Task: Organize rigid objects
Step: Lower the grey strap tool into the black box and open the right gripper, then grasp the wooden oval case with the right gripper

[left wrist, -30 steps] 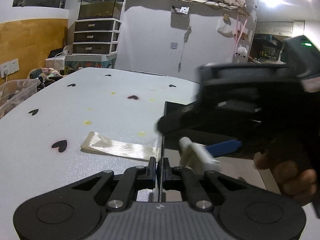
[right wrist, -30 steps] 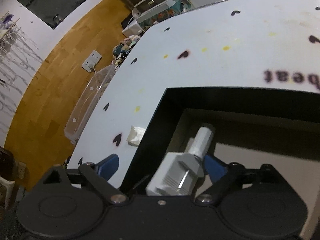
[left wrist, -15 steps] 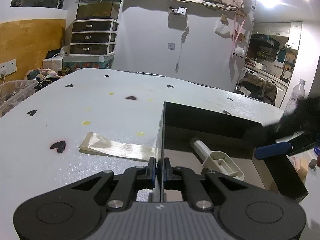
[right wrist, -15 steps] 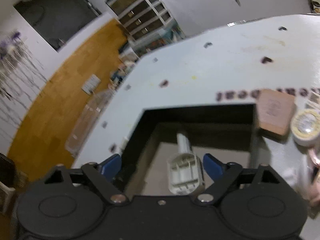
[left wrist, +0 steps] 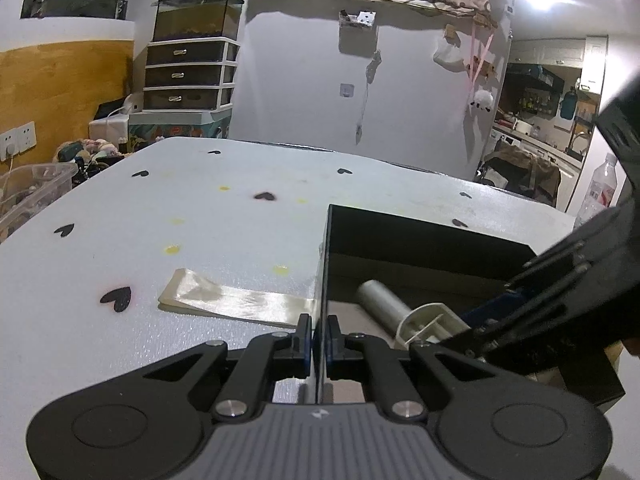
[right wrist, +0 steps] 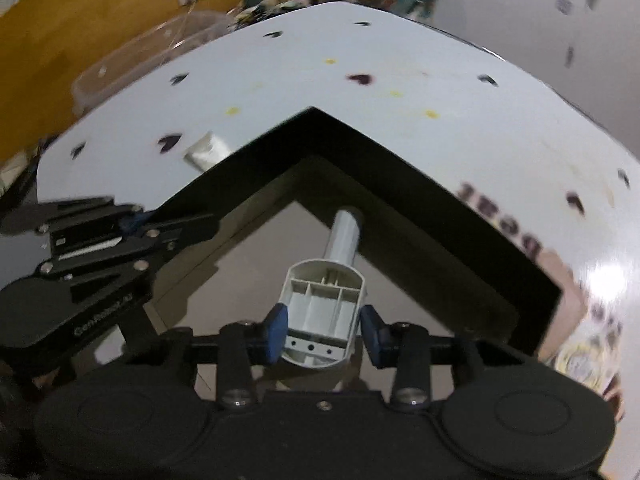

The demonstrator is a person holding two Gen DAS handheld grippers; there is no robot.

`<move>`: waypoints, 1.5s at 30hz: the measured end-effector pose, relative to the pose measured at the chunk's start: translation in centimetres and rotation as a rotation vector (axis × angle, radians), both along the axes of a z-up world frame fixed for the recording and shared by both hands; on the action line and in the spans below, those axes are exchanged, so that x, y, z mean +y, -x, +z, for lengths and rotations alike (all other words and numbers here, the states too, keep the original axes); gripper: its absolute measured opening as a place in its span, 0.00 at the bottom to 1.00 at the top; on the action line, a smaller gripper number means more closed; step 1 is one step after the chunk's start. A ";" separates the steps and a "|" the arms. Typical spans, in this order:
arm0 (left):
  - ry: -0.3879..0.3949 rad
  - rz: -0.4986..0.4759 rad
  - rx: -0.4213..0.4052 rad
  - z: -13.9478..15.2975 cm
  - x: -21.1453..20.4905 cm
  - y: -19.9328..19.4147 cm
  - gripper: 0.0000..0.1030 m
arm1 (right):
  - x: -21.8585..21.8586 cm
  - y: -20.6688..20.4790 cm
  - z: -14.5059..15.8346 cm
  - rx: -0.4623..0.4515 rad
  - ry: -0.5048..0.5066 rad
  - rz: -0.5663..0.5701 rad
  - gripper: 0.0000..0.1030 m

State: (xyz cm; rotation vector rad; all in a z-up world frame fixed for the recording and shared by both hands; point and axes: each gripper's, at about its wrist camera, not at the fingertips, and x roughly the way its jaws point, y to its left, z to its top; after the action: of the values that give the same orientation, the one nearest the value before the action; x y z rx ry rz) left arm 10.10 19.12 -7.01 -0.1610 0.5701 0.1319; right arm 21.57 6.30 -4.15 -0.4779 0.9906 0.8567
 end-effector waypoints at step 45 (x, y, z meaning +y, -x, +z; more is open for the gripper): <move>0.072 -0.063 0.004 -0.3 1.8 -0.5 0.10 | -19.4 0.9 3.2 -0.211 -0.286 -0.536 0.91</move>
State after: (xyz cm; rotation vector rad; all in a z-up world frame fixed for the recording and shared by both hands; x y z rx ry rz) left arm 10.57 20.89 -7.32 -0.2124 0.5832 0.0509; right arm 20.71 -13.08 -0.97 -0.0451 0.7337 0.4407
